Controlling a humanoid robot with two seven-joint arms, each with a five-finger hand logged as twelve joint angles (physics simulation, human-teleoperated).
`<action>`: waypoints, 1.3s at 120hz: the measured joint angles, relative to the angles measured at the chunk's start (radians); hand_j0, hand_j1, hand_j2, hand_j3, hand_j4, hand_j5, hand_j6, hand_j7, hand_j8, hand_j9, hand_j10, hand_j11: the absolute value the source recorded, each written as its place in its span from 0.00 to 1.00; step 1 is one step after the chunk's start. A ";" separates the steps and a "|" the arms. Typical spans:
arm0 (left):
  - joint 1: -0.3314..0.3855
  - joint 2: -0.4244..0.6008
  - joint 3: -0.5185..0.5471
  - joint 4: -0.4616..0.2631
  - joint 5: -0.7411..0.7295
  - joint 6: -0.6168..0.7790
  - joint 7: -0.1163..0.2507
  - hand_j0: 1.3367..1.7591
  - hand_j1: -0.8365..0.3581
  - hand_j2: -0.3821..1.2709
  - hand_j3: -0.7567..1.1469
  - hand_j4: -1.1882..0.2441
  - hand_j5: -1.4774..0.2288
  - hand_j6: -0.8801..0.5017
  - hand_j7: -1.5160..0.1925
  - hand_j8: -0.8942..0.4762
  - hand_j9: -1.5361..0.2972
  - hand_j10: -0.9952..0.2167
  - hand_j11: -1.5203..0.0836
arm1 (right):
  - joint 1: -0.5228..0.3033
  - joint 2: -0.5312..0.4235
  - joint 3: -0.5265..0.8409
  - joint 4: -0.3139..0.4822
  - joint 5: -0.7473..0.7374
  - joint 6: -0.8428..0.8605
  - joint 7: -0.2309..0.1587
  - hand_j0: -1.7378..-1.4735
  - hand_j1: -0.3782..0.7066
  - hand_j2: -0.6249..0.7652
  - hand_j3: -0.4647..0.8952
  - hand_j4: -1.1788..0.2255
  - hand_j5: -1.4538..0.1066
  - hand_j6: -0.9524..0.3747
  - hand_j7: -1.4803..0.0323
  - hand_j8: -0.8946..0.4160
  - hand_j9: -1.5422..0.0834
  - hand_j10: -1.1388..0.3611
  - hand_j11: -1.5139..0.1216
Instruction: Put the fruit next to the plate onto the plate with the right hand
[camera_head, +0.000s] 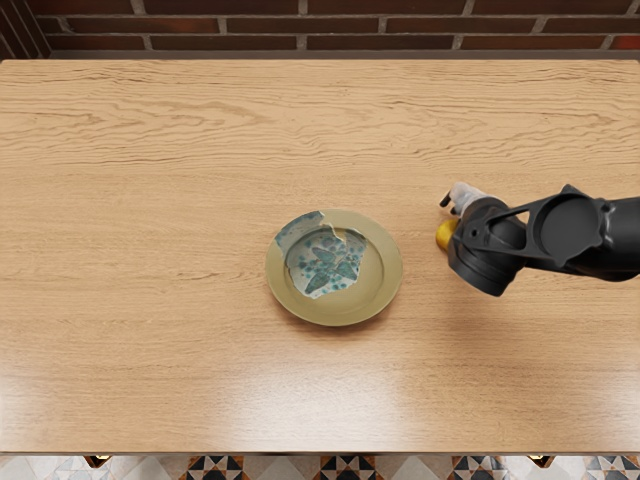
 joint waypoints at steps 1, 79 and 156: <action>0.000 0.000 0.000 0.000 0.000 0.000 0.000 0.76 0.99 0.23 0.40 0.82 0.86 0.63 0.88 0.65 0.83 0.82 0.94 | -0.001 0.000 0.000 0.000 0.000 0.000 0.000 0.30 0.35 0.41 0.34 0.63 0.69 0.49 0.72 0.46 0.71 0.56 0.69; 0.000 0.000 0.000 0.000 0.000 0.000 0.000 0.76 0.99 0.23 0.40 0.83 0.86 0.63 0.88 0.65 0.83 0.82 0.94 | -0.001 -0.001 0.008 -0.006 -0.002 0.001 0.000 0.31 0.58 0.45 0.34 0.45 0.47 0.38 0.51 0.36 0.50 0.39 0.48; 0.000 0.000 0.000 0.000 0.000 0.000 0.000 0.76 0.99 0.23 0.40 0.82 0.86 0.63 0.88 0.65 0.83 0.82 0.94 | -0.023 0.002 0.012 -0.011 -0.037 -0.007 -0.005 0.39 0.45 0.41 0.49 0.18 0.32 0.40 0.24 0.32 0.29 0.23 0.26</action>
